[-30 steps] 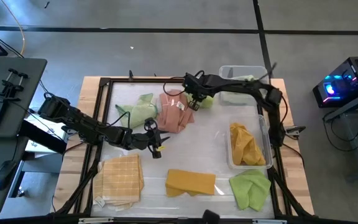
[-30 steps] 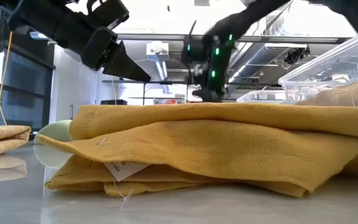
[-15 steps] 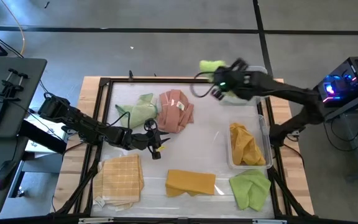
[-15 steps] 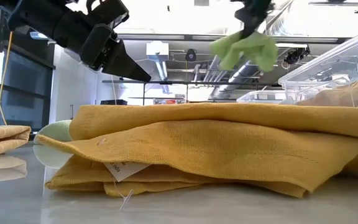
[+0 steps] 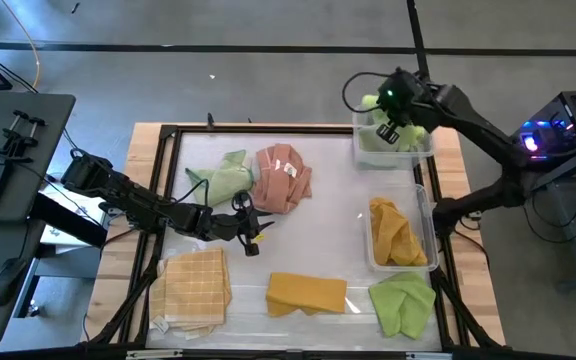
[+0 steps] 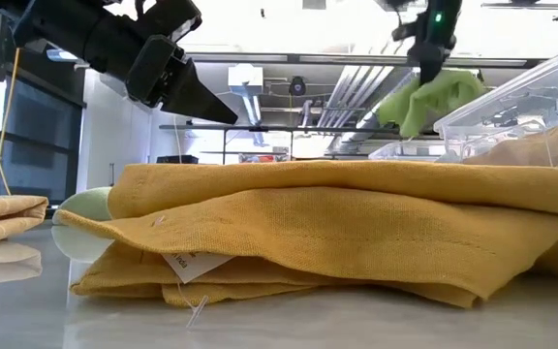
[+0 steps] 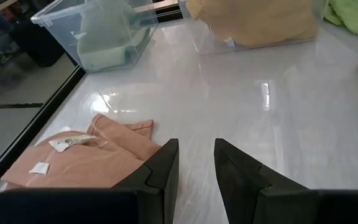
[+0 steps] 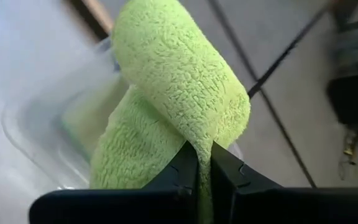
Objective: Sort towels by color in basket
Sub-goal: Put the top light green microfiber towel into the top transparent bin
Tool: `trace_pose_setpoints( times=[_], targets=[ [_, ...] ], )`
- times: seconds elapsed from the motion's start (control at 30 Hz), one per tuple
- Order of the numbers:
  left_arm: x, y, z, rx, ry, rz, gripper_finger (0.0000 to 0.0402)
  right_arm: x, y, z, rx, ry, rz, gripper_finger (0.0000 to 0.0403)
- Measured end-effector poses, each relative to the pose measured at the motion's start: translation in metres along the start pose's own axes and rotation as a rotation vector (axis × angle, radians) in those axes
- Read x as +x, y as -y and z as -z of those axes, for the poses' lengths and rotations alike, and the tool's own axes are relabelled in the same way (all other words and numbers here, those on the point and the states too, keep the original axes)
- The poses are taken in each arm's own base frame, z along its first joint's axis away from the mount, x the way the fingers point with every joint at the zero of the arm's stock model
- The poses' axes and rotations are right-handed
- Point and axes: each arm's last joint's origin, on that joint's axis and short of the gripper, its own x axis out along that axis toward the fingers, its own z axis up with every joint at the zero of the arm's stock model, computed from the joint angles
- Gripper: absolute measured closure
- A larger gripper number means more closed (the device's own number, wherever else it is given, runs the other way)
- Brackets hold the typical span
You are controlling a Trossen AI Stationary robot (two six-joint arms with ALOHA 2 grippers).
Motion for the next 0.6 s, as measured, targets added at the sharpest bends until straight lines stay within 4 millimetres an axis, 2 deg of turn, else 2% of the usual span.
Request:
trace_pose_setpoints(
  times=[0.2, 0.4, 0.5, 0.6],
  targets=[
    [0.0, 0.0, 0.0, 0.0, -0.001, 0.0, 0.0312, 0.049, -0.003, -0.009, -0.23, -0.177, -0.163, 0.0388],
    [0.0, 0.0, 0.0, -0.01, -0.001, 0.001, 0.0312, 0.098, -0.006, -0.017, -0.319, -0.353, -0.142, 0.0385],
    [0.0, 0.0, 0.0, -0.011, -0.001, 0.002, 0.0312, 0.117, -0.01, -0.021, -0.29, -0.357, -0.228, 0.0365],
    [0.0, 0.0, 0.0, -0.011, -0.002, 0.001, 0.0312, 0.129, -0.011, -0.022, -0.288, -0.385, -0.243, 0.0323]
  ],
)
